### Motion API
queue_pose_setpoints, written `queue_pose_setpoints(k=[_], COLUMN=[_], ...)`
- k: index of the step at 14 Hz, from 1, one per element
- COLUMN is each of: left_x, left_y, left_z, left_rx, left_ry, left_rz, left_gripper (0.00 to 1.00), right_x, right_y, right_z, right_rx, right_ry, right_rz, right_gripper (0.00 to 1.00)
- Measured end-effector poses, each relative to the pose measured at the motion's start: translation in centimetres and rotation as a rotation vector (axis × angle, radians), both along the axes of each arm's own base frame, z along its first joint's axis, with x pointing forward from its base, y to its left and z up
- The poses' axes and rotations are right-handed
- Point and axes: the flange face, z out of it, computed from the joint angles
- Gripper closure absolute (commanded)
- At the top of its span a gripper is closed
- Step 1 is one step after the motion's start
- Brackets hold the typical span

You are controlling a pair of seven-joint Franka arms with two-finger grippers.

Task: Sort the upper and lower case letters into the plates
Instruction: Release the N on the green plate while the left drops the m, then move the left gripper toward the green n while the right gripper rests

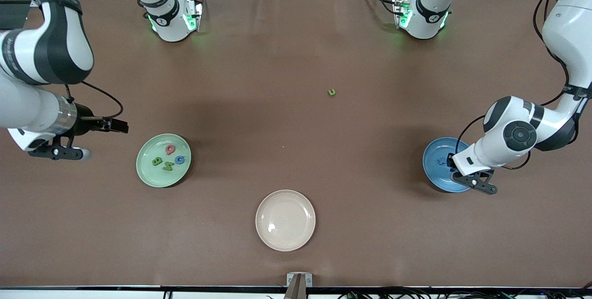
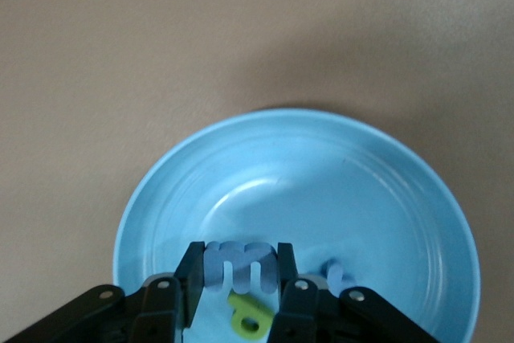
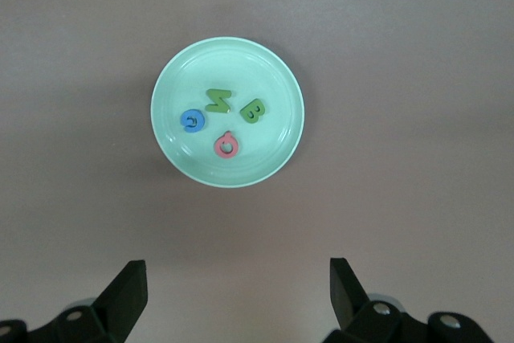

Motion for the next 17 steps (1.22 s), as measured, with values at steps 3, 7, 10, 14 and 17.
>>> queue_pose_setpoints(k=[3, 7, 10, 14, 17], left_x=[0.9, 1.0, 1.0, 1.3, 1.6], left_y=[-1.6, -1.8, -1.6, -1.5, -1.6], left_z=[-0.6, -1.3, -2.3, -2.1, 0.0], left_rx=[0.023, 0.017, -0.001, -0.005, -0.004], left_ry=[-0.005, -0.007, -0.006, -0.014, -0.013], left_rz=[-0.011, -0.011, -0.005, -0.002, 0.012], left_gripper=[0.80, 0.77, 0.76, 0.00, 0.00], right_x=[0.2, 0.3, 0.8, 1.2, 0.5], right_y=[-0.1, -0.5, -0.9, -1.4, -1.3], right_z=[4.0, 6.5, 6.3, 9.3, 9.9], right_rx=[0.007, 0.009, 0.008, 0.006, 0.007], right_ry=[-0.016, -0.031, -0.035, -0.091, -0.052], right_rz=[0.038, 0.047, 0.040, 0.035, 0.036], right_gripper=[0.00, 0.00, 0.00, 0.00, 0.00])
